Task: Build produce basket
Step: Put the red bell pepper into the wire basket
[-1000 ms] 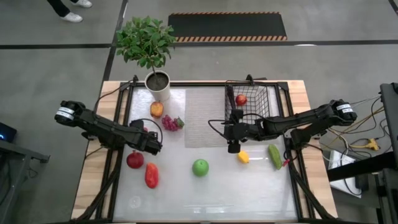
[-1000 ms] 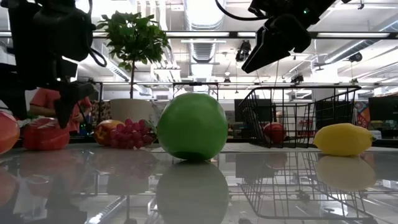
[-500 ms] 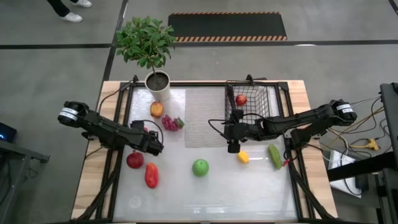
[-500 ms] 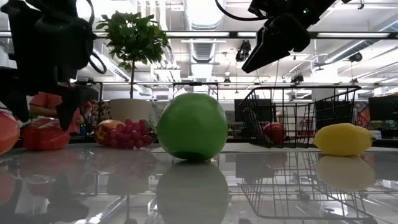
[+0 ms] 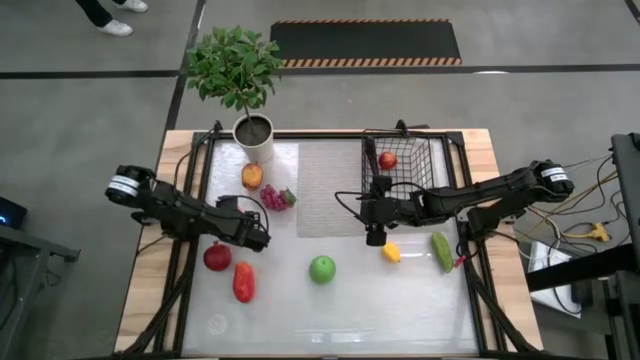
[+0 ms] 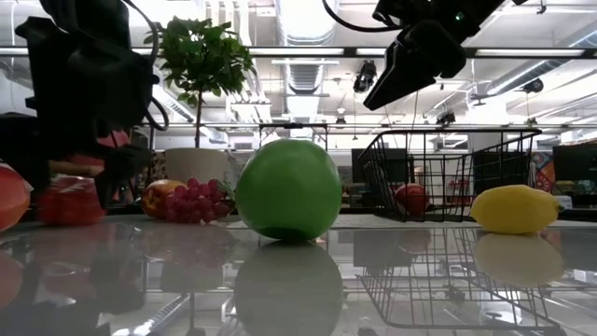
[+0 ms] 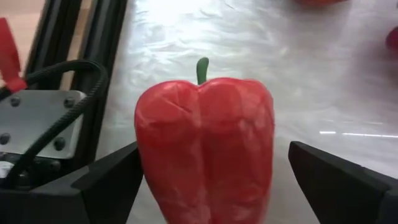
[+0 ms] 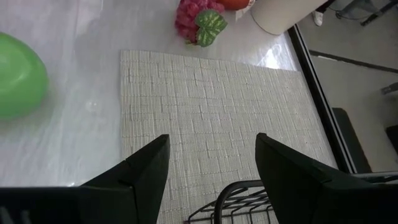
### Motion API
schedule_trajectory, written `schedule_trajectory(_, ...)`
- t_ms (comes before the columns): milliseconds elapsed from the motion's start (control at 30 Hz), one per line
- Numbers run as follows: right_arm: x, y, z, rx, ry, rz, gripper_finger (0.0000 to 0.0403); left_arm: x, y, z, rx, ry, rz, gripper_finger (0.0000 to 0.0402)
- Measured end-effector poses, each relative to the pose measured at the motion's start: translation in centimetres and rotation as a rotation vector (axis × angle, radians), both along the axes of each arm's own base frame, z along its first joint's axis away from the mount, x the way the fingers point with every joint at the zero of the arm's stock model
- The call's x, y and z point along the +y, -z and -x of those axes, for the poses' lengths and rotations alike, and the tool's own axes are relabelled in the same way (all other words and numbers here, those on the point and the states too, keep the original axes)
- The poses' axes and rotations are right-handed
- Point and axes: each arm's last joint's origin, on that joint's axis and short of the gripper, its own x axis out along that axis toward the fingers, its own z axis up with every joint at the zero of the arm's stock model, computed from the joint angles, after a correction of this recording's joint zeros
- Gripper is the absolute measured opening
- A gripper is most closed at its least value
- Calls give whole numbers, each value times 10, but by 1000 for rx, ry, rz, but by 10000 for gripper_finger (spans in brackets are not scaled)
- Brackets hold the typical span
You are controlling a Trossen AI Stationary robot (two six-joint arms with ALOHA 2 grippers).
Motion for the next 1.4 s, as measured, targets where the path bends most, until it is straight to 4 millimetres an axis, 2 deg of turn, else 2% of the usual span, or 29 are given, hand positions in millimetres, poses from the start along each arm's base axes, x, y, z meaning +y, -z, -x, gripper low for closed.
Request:
schedule_trajectory(400,0,0,0,-1,3,-2,221,0,0,0,9,7,-5,254)
schedule_trajectory(533,0,0,0,-1,3,-3,221,-1,-7,-3,18,18,-13,244)
schedule_trajectory(733,0,-2,-2,-31,2,-7,221,-2,-30,-14,57,106,-38,244)
schedule_trajectory(900,2,-5,-5,-67,-20,-32,221,-7,-56,-31,31,286,-88,244)
schedule_trajectory(1067,5,-9,-9,-139,-55,-156,228,-21,-89,-43,-14,512,-194,244)
schedule_trajectory(1233,5,-15,-13,-218,-51,-177,273,-41,-112,-49,-70,784,-309,245)
schedule_trajectory(1400,6,-19,-16,-280,-67,-170,328,-64,-120,-63,-152,1074,-407,245)
